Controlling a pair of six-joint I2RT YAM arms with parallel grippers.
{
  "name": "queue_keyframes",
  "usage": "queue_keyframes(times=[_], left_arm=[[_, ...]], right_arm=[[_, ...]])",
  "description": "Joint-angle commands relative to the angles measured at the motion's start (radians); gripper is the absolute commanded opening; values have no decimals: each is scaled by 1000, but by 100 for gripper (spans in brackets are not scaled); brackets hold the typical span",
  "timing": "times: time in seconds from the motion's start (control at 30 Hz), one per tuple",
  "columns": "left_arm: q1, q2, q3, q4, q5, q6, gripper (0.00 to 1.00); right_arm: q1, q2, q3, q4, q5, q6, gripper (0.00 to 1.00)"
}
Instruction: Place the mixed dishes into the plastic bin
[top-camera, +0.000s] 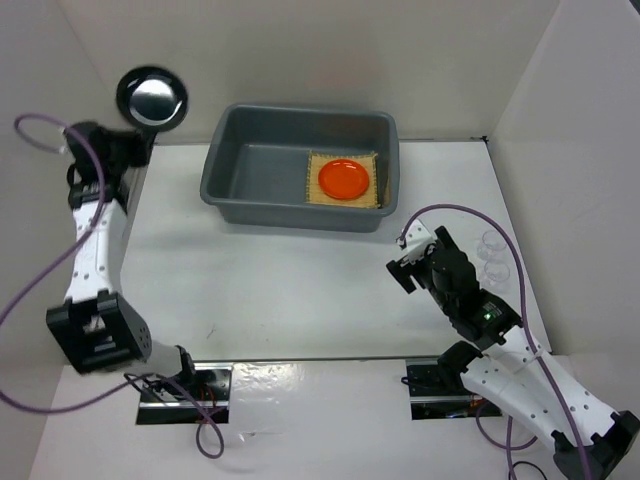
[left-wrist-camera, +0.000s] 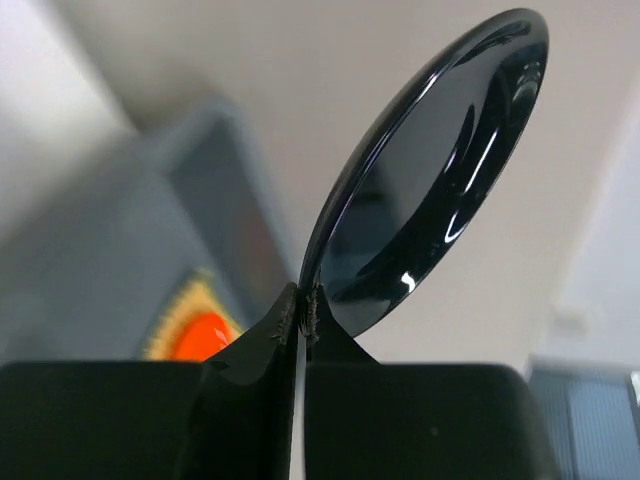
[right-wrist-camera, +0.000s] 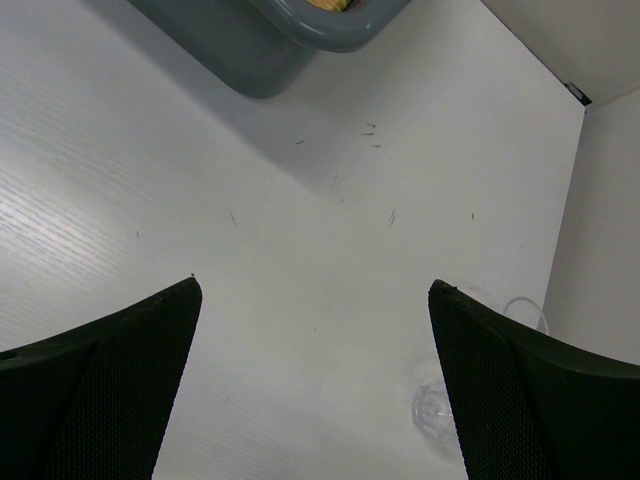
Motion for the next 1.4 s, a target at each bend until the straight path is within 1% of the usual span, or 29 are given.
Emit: queue_keyframes(times=[0.0,0.03,0.07,0.1,0.13,0.17,0.2,0.23,0.27,0.33,0.37,0.4,0.43,0.47,0.5,0.53,0.57,0.6,0.63,0.67,0.7,0.73,0.77,0.83,1.03,1.17,1.3,1.33,1.37], left_arm=[[-135,178,258,17,191,93,0],[-167,277,339,-33,209,132,0],[-233,328,481,-77,226,200,0],[-262,379,543,-166,273,225,0],[-290,481,598,-202,301,244,0],[-342,534,649,-237,330,258,0],[-367,587,754,-306,384,287,0],[-393,685,810,-341,395,305,0],[-443,735,870,-418,395,319,0],[-486,852,974,-461,395,319,0],[-505,890,1080,-477,383,319,0],[-538,932,1155,-542,348,328,0],[-552,1038,1248,-584,335,328,0],[-563,1104,1488,-687,335,328,0],[-574,1178,1633,-740,335,328,0],[-574,1339,1786,-786,367,289,0],[-574,1330,1760,-735,423,267,0],[-585,1339,1713,-725,424,256,0],[-594,1397,1770,-747,378,268,0],[-594,1428,1813,-777,378,269,0],[-603,1450,1776,-767,395,259,0],[-615,1479,1820,-776,395,259,0],[-615,1488,1799,-793,395,259,0],[-625,1523,1818,-831,386,273,0],[-634,1568,1818,-831,370,273,0],[-625,1593,1818,-807,412,264,1],[-625,1603,1818,-807,435,255,13],[-625,1603,1818,-807,435,255,17],[-616,1579,1818,-807,426,255,30]], right_arm=[[15,5,4,20,8,10,99],[15,5,4,20,8,10,99],[15,5,4,20,8,10,99],[15,5,4,20,8,10,99],[15,5,4,20,8,10,99],[15,-4,4,20,8,10,99],[15,-4,4,20,8,10,99],[15,-4,4,20,17,10,99],[15,-4,4,20,17,10,99],[15,-15,-5,20,17,10,99],[15,-15,-5,20,17,10,99],[15,-15,-5,20,17,10,99],[15,-15,-5,20,17,10,99],[15,-24,-5,20,17,10,99],[15,-24,-5,20,17,10,99],[15,-24,-5,20,17,1,99],[15,-24,-5,20,17,1,99],[15,-33,-5,20,17,1,99],[15,-33,-5,20,17,1,99],[15,-33,-5,20,17,1,99],[15,-33,-5,29,17,1,99],[15,-33,-5,29,26,1,99],[15,-33,-5,29,26,1,99],[15,-43,-5,29,26,1,99],[15,-43,-14,29,26,1,99],[15,-43,-14,29,26,1,99],[15,-43,-14,29,26,1,99],[15,-43,-14,29,26,1,99],[15,-43,-14,29,26,1,99]])
